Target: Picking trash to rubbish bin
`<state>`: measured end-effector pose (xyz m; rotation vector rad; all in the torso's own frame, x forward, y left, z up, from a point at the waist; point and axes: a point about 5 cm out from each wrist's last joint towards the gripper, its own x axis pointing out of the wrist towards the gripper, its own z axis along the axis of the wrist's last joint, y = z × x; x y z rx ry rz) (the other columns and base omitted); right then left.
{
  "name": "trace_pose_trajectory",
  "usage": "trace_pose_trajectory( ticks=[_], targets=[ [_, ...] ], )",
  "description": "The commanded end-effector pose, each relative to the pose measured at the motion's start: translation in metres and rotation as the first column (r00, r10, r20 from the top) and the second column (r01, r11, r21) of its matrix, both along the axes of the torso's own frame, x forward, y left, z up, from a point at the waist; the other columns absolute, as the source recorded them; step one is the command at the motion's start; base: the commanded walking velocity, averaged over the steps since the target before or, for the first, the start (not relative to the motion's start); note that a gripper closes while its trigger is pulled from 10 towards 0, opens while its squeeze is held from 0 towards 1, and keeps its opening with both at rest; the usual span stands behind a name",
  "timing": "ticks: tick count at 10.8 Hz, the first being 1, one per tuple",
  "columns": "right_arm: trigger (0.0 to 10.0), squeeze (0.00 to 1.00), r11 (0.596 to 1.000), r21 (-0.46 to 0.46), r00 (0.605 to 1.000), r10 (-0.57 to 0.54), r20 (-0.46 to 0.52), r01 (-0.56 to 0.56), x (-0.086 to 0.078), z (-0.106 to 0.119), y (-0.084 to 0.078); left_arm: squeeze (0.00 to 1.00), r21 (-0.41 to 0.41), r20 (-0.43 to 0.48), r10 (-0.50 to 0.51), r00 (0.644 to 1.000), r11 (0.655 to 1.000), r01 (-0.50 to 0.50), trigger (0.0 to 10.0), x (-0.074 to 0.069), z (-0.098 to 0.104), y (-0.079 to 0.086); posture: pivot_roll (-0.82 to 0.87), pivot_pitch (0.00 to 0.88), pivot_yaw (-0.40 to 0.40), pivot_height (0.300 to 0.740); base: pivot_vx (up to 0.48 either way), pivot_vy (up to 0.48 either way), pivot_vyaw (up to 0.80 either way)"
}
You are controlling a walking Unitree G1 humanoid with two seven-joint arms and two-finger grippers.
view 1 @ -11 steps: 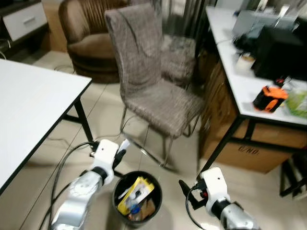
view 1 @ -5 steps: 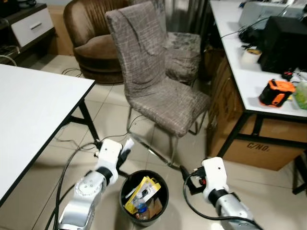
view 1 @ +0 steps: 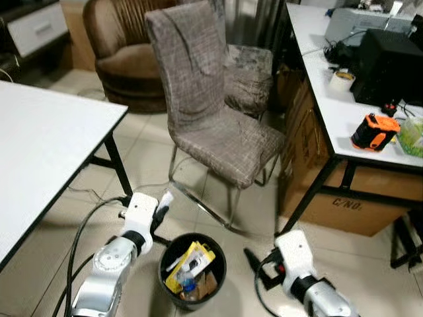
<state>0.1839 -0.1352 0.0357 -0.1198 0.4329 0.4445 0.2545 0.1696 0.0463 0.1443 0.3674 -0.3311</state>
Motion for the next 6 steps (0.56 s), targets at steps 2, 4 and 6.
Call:
trace_pose_trajectory(
  ticks=[2, 4, 6],
  targets=[
    [10.0, 0.0, 0.999, -0.038, 0.999, -0.034, 0.004, 0.035, 0.003, -0.001, -0.007, 0.0, 0.004, -0.022, -0.04, 0.999, 0.999, 0.04, 10.0, -0.004, -0.003, -0.004, -0.08, 0.073, -0.048, 0.74, 0.0, 0.0, 0.0],
    [10.0, 0.0, 0.997, -0.021, 0.997, -0.067, 0.047, 0.068, 0.02, 0.005, -0.007, 0.0, -0.022, 0.003, -0.044, 0.999, 0.999, 0.044, 10.0, -0.003, 0.002, -0.017, -0.09, 0.0, 0.005, 0.74, 0.0, 0.0, 0.0],
    [10.0, 0.0, 0.997, -0.074, 0.994, -0.015, 0.109, 0.024, 0.031, 0.007, -0.005, 0.0, -0.016, 0.028, -0.051, 0.998, 0.999, 0.051, 10.0, -0.003, 0.013, -0.022, -0.05, 0.0, 0.041, 0.74, 0.0, 0.0, 0.0]
  ],
)
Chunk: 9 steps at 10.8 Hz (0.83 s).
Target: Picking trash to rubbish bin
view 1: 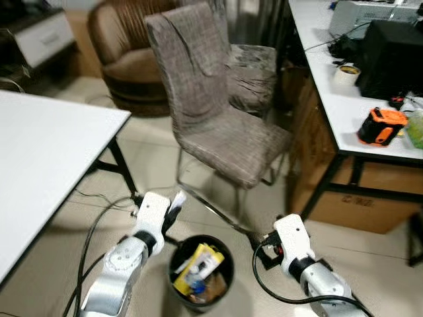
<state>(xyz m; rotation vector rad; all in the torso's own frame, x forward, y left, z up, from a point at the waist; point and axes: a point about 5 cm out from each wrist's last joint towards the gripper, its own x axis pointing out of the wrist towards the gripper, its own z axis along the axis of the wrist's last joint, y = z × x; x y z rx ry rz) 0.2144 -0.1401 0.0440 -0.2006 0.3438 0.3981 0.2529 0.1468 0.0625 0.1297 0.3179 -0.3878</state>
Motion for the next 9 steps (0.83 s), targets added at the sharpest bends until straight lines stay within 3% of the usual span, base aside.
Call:
trace_pose_trajectory(
  ticks=[1, 4, 6, 7, 9],
  targets=[
    [10.0, 0.0, 1.0, -0.002, 1.0, 0.018, 0.01, -0.018, 0.0, 0.002, 0.002, 0.0, 0.022, 0.001, 0.001, 1.0, 1.0, -0.001, 10.0, -0.003, 0.005, 0.004, -0.03, 0.014, 0.012, 0.74, 0.0, 0.0, 0.0],
    [10.0, 0.0, 0.996, 0.071, 0.999, -0.053, 0.014, 0.051, -0.006, 0.0, 0.006, 0.0, 0.062, -0.023, 0.052, 0.998, 0.997, -0.051, 10.0, -0.006, -0.01, 0.018, -0.02, 0.026, -0.024, 0.74, 0.0, 0.0, 0.0],
    [10.0, 0.0, 0.994, 0.084, 0.997, 0.077, -0.026, -0.075, -0.018, -0.002, 0.017, 0.0, 0.133, -0.044, -0.008, 0.999, 0.991, 0.013, 10.0, -0.009, -0.023, 0.023, -0.02, 0.071, -0.037, 0.74, 0.0, 0.0, 0.0],
    [10.0, 0.0, 0.992, 0.073, 0.993, 0.108, -0.036, -0.106, -0.022, -0.002, 0.016, 0.0, 0.112, -0.051, 0.016, 0.999, 0.994, -0.011, 10.0, -0.004, -0.023, 0.027, -0.03, 0.099, -0.036, 0.74, 0.0, 0.0, 0.0],
    [10.0, 0.0, 0.989, 0.073, 0.99, 0.135, -0.037, -0.132, -0.029, 0.004, 0.014, 0.0, 0.133, -0.059, -0.032, 0.998, 0.99, 0.04, 10.0, 0.008, -0.023, 0.022, -0.05, 0.124, -0.015, 0.74, 0.0, 0.0, 0.0]
  ],
)
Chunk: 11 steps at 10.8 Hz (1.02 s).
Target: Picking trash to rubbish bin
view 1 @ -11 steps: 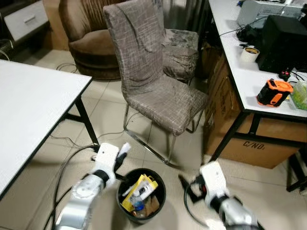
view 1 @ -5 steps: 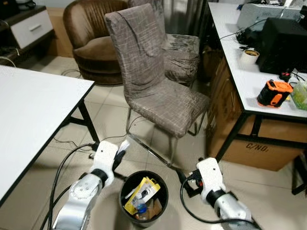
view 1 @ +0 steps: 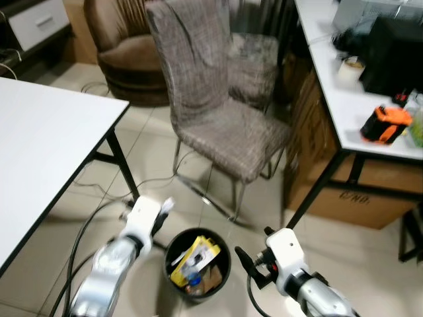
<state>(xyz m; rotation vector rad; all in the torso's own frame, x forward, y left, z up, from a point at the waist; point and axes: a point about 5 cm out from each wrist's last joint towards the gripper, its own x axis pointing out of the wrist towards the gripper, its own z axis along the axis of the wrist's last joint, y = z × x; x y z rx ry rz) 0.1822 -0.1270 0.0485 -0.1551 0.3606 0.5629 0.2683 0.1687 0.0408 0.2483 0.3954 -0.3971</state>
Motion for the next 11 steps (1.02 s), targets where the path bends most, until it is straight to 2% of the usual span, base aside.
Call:
trace_pose_trajectory(
  ticks=[1, 3, 5, 6, 7, 9, 11],
  targets=[
    [10.0, 0.0, 0.999, 0.018, 1.0, 0.026, -0.001, -0.026, -0.003, 0.007, 0.0, 0.0, 0.005, -0.006, -0.05, 0.999, 0.999, 0.05, 10.0, 0.005, -0.002, -0.009, -0.07, 0.139, 0.005, 0.74, 0.0, 0.0, 0.0],
    [10.0, 0.0, 0.996, 0.044, 0.996, 0.083, -0.011, -0.083, -0.01, 0.019, -0.002, 0.0, -0.009, -0.031, -0.108, 0.994, 0.994, 0.108, 10.0, 0.033, 0.002, -0.028, -0.1, 0.142, 0.013, 0.74, 0.0, 0.0, 0.0],
    [10.0, 0.0, 0.994, 0.029, 0.994, 0.11, -0.023, -0.109, -0.017, 0.023, -0.004, 0.0, 0.032, -0.072, -0.195, 0.978, 0.98, 0.198, 10.0, 0.043, -0.002, -0.047, -0.1, 0.143, 0.007, 0.74, 0.0, 0.0, 0.0],
    [10.0, 0.0, 0.992, 0.017, 0.992, 0.122, -0.022, -0.122, -0.019, 0.027, -0.008, 0.0, 0.015, -0.071, -0.162, 0.984, 0.986, 0.164, 10.0, 0.051, 0.0, -0.047, -0.11, 0.139, 0.015, 0.74, 0.0, 0.0, 0.0],
    [10.0, 0.0, 0.992, 0.013, 0.992, 0.125, -0.017, -0.125, -0.018, 0.029, -0.01, 0.0, -0.01, -0.087, -0.136, 0.987, 0.991, 0.136, 10.0, 0.052, -0.001, -0.045, -0.12, 0.139, 0.004, 0.74, 0.0, 0.0, 0.0],
    [10.0, 0.0, 0.99, 0.03, 0.99, 0.14, 0.002, -0.14, -0.009, 0.036, -0.01, 0.0, 0.029, -0.098, -0.083, 0.992, 0.996, 0.086, 10.0, 0.053, -0.006, -0.031, -0.11, 0.154, -0.036, 0.74, 0.0, 0.0, 0.0],
    [10.0, 0.0, 0.991, 0.026, 0.991, 0.134, -0.017, -0.133, -0.011, 0.031, -0.007, 0.0, 0.007, -0.09, -0.053, 0.995, 0.999, 0.054, 10.0, 0.049, -0.008, -0.023, -0.07, 0.194, -0.067, 0.74, 0.0, 0.0, 0.0]
  ],
)
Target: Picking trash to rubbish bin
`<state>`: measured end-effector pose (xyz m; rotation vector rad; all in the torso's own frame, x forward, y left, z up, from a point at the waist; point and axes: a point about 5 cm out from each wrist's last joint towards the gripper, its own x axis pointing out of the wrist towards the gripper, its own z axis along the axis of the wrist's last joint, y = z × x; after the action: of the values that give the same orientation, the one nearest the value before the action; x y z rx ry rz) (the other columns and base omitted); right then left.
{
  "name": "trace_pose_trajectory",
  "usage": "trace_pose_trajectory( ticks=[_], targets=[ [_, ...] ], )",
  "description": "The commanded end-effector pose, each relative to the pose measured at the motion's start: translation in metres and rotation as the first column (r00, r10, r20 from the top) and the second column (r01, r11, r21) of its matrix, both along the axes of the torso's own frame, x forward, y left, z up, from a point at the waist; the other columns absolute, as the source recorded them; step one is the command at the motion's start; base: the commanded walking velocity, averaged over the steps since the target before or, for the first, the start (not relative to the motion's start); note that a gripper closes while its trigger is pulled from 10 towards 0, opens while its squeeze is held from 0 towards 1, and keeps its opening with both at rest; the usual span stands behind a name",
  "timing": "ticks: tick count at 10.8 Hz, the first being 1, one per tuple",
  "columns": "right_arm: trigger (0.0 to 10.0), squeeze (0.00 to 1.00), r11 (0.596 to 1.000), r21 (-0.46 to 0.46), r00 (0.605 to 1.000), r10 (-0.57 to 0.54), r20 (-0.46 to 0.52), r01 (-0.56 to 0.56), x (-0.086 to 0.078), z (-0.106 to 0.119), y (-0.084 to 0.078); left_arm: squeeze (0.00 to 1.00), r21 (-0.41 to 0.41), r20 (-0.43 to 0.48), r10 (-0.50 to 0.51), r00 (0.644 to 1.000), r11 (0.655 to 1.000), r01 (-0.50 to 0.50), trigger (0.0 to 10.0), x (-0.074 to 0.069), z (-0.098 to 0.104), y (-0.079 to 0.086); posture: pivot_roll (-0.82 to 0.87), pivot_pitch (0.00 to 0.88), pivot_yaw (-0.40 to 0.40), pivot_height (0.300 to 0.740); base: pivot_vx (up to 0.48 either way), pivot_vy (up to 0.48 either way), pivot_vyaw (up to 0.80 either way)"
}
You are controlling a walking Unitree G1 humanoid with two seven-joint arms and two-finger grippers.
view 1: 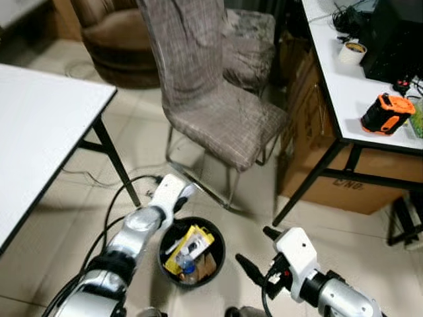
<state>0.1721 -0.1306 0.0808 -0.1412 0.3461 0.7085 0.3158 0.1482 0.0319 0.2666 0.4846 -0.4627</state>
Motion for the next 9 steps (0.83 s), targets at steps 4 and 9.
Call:
trace_pose_trajectory(
  ticks=[4, 9],
  targets=[
    [10.0, 0.0, 0.999, 0.015, 0.999, -0.03, -0.019, 0.031, -0.007, -0.004, 0.002, 0.0, -0.002, 0.019, -0.02, 1.0, 1.0, 0.02, 10.0, -0.004, -0.002, 0.0, -0.07, 0.177, -0.039, 0.74, 0.0, 0.0, 0.0],
    [10.0, 0.0, 0.999, -0.013, 0.998, 0.049, -0.025, -0.05, -0.005, -0.002, -0.004, 0.0, 0.016, 0.035, -0.09, 0.995, 0.996, 0.089, 10.0, 0.007, 0.006, -0.017, -0.09, 0.158, -0.033, 0.74, 0.0, 0.0, 0.0]
  ],
)
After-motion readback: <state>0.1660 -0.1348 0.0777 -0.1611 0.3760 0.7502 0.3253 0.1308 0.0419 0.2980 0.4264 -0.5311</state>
